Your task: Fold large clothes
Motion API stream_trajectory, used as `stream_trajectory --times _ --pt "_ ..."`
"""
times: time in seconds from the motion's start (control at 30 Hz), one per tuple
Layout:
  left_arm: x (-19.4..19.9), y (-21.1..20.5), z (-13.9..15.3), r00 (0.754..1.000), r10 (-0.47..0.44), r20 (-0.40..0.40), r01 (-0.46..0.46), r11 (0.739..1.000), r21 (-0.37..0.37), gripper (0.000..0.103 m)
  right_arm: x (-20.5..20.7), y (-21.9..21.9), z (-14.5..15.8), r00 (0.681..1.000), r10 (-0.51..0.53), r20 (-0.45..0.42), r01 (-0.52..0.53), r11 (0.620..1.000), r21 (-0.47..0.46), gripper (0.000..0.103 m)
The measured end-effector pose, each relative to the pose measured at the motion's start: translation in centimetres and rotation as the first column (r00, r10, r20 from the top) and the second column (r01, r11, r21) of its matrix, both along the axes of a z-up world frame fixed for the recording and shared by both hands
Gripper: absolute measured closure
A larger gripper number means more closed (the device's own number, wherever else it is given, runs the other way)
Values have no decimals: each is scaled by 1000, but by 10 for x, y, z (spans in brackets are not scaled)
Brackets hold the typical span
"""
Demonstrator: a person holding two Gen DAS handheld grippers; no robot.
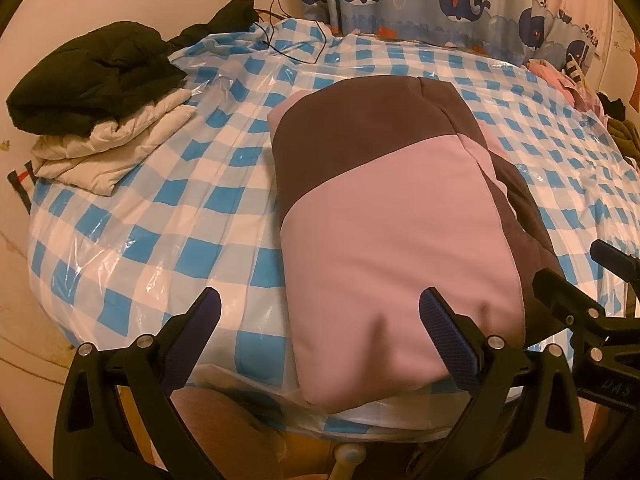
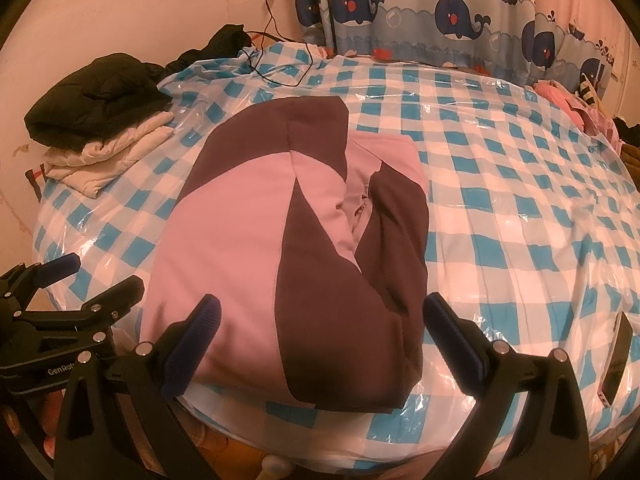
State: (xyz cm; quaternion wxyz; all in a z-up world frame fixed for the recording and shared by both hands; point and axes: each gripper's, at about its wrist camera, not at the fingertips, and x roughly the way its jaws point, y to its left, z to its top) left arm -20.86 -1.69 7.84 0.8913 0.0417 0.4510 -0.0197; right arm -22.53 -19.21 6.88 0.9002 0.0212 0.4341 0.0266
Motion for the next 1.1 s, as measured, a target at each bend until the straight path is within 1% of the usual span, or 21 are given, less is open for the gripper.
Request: stream_trajectory --times 0.27,0.67,1.1 --pt "5 4 -9 1000 -2 -23 2 1000 -8 7 5 -4 -3 1000 -1 -19 1 1000 1 6" --pt "11 9 -12 1000 3 -29 -3 1000 -3 7 9 -7 -11 999 -6 -32 6 1000 5 6" --pt "13 9 -15 999 0 -35 0 1000 -3 7 9 -8 -11 999 -9 -32 9 1000 8 6"
